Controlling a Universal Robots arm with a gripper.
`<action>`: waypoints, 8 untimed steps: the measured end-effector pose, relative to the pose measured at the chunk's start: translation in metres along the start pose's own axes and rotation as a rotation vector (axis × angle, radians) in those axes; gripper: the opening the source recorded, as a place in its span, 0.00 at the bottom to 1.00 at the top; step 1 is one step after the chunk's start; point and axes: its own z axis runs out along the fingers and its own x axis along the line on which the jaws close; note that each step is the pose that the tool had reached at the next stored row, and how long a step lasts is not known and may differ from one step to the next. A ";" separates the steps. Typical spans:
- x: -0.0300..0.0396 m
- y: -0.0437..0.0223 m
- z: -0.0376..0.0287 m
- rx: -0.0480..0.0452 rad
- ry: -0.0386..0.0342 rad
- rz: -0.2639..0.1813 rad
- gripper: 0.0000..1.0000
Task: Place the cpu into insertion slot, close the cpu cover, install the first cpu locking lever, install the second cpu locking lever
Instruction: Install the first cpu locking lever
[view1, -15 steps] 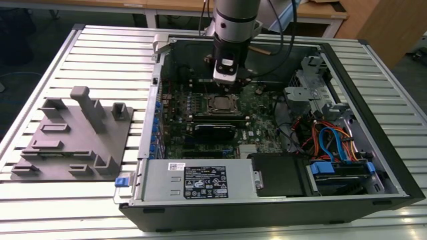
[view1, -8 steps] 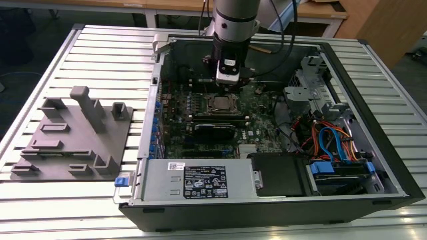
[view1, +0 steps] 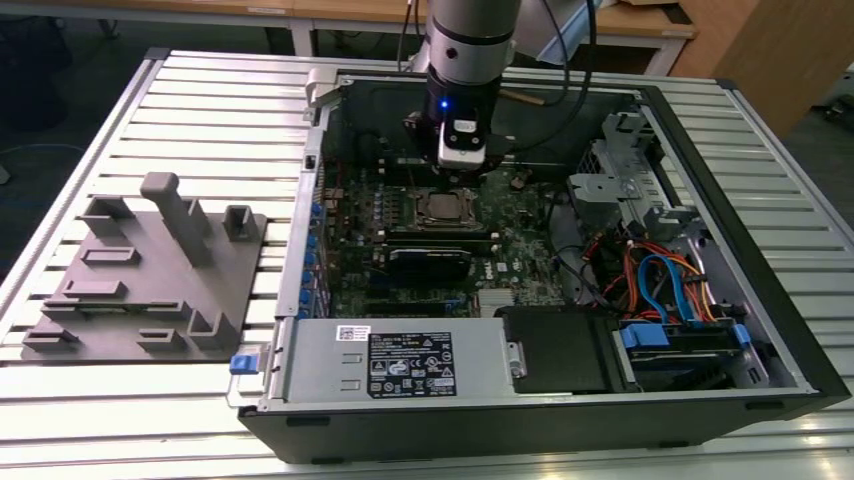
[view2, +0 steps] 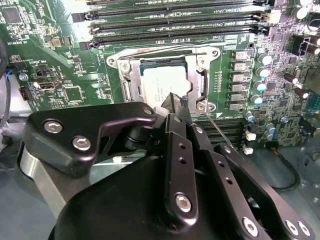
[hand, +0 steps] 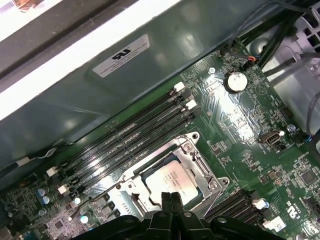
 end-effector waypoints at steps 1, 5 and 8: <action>0.0000 0.0000 0.0000 0.0000 0.0000 0.000 0.10; 0.0000 0.0000 0.0000 0.0001 0.0001 -0.002 0.10; 0.0000 0.0000 0.0000 0.0001 0.0001 -0.003 0.10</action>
